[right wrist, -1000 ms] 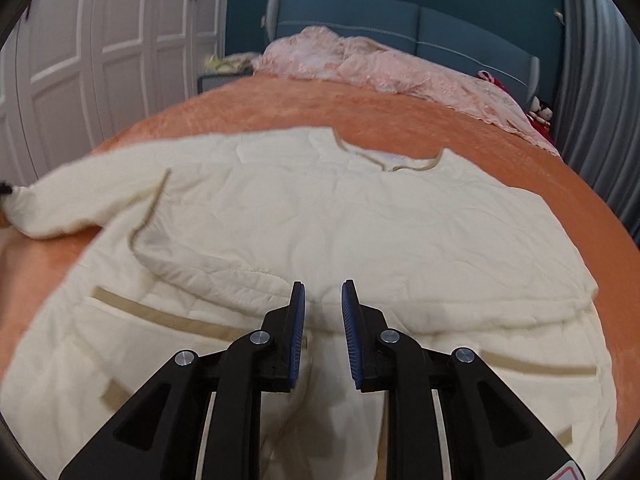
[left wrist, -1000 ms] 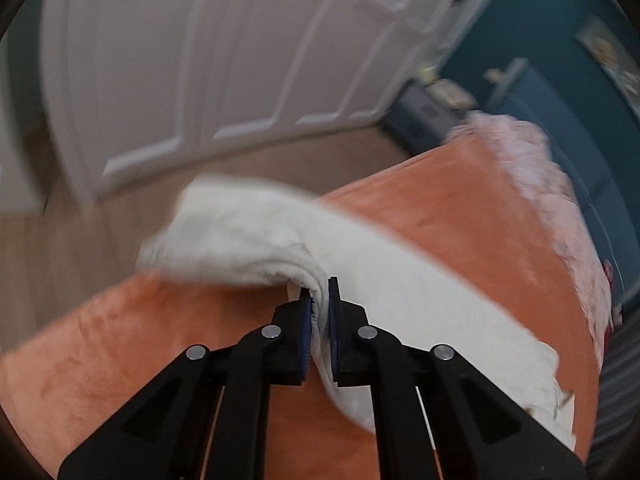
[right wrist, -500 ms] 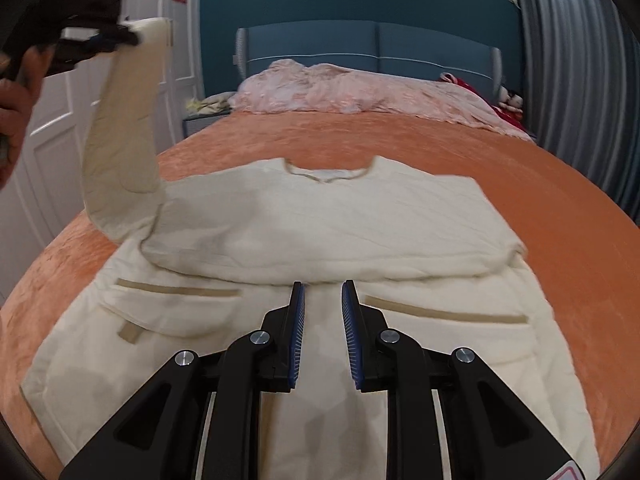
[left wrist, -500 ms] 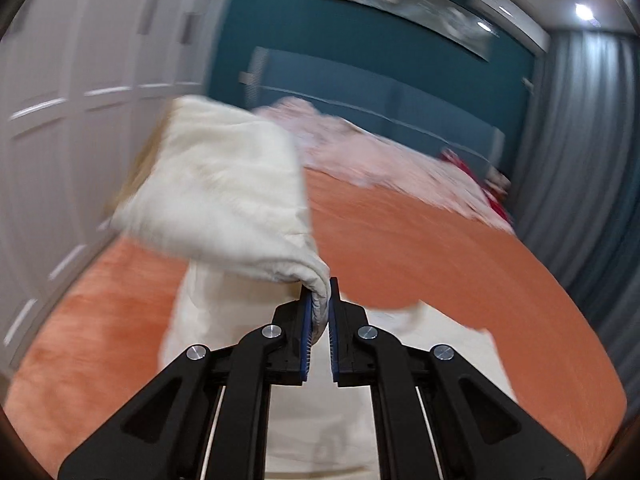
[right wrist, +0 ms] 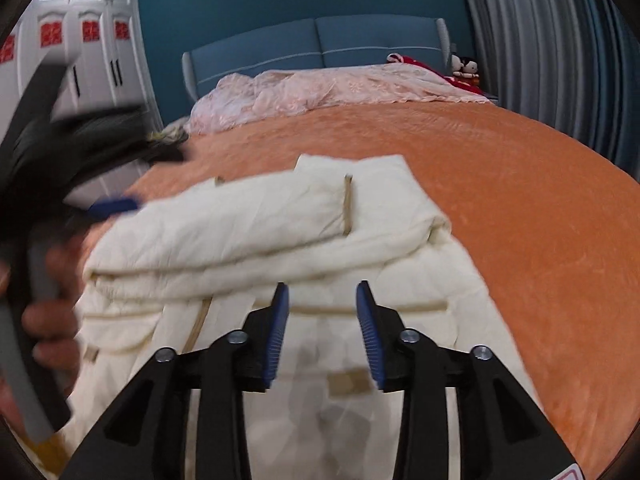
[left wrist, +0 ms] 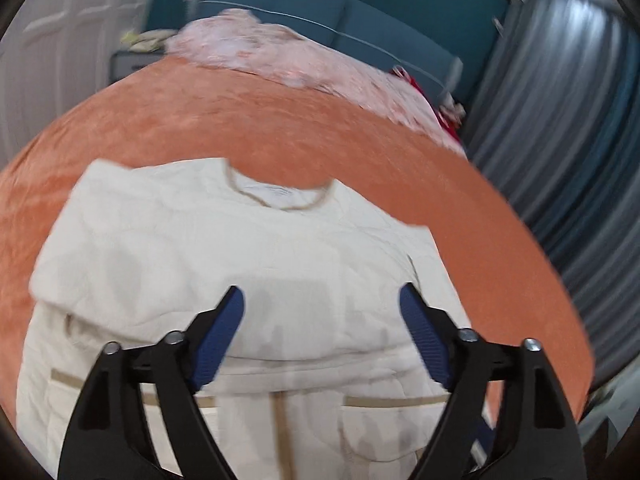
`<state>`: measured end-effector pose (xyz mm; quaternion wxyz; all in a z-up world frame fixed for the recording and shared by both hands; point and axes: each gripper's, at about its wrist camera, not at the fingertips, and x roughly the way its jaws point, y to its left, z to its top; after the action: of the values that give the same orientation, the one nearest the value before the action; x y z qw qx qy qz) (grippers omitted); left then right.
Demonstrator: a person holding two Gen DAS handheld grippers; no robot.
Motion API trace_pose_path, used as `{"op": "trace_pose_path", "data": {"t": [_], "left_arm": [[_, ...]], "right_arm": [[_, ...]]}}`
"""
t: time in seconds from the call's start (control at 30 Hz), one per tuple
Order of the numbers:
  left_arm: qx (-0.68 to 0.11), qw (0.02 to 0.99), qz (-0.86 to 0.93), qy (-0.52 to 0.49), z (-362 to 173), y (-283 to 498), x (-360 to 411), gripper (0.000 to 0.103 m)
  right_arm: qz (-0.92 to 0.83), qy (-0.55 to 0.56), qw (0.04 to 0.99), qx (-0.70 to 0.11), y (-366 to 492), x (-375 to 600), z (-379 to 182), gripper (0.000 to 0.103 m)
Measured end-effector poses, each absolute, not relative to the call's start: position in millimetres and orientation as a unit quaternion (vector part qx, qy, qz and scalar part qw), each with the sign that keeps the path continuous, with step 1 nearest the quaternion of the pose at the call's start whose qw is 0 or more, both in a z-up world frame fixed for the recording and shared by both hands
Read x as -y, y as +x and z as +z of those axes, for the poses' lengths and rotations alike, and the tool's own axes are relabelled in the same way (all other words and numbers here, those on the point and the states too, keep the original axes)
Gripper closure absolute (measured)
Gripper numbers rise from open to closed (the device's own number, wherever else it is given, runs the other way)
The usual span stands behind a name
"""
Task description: Fold large clothes
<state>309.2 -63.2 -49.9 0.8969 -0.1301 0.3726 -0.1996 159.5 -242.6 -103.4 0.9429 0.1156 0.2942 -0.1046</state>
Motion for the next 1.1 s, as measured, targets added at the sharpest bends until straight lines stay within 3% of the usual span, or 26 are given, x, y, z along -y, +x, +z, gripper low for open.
{"op": "trace_pose_path", "data": {"t": [0.13,0.3,0.5,0.53,0.57,0.6,0.63,0.67,0.7,0.73,0.8,0.9,1.1], "left_arm": [[-0.389,0.892,-0.134,-0.189,-60,332,-4,0.023],[-0.423,0.851,-0.050,-0.308,-98,353,-101,0.023],[-0.437,0.820,-0.039,-0.368,-128,370,-133,0.024],[-0.439,0.817,-0.039,-0.372,-132,372,-133,0.025],[-0.441,0.815,-0.038,-0.375,-135,374,-134,0.027],[-0.443,0.812,-0.036,-0.378,-137,377,-134,0.032],[-0.443,0.812,-0.032,-0.379,-139,379,-134,0.042],[-0.443,0.812,-0.026,-0.378,-140,379,-135,0.049],[-0.441,0.814,-0.021,-0.378,-139,381,-137,0.069],[-0.438,0.816,-0.023,-0.377,-136,380,-139,0.079],[-0.428,0.825,-0.028,-0.367,-126,378,-138,0.087],[-0.402,0.859,-0.033,-0.316,-104,370,-126,0.091],[-0.421,0.881,0.008,-0.216,-126,365,-96,0.094]], "right_arm": [[-0.108,0.126,0.946,-0.280,191,262,-93,0.049],[-0.115,0.145,0.938,-0.292,240,282,-100,0.048],[-0.102,0.199,0.914,-0.339,288,295,-131,0.048],[-0.099,0.207,0.909,-0.348,293,296,-137,0.053],[-0.095,0.209,0.908,-0.350,295,295,-140,0.073],[-0.089,0.206,0.908,-0.353,297,292,-142,0.080],[-0.092,0.197,0.910,-0.354,298,289,-141,0.095],[-0.090,0.191,0.914,-0.347,296,288,-136,0.101],[-0.089,0.189,0.918,-0.337,293,288,-130,0.101],[-0.091,0.189,0.925,-0.316,286,289,-119,0.101],[-0.094,0.183,0.939,-0.277,269,290,-95,0.101],[-0.105,0.160,0.952,-0.240,243,287,-73,0.101],[-0.130,0.128,0.928,-0.324,243,289,-121,0.101]]}}
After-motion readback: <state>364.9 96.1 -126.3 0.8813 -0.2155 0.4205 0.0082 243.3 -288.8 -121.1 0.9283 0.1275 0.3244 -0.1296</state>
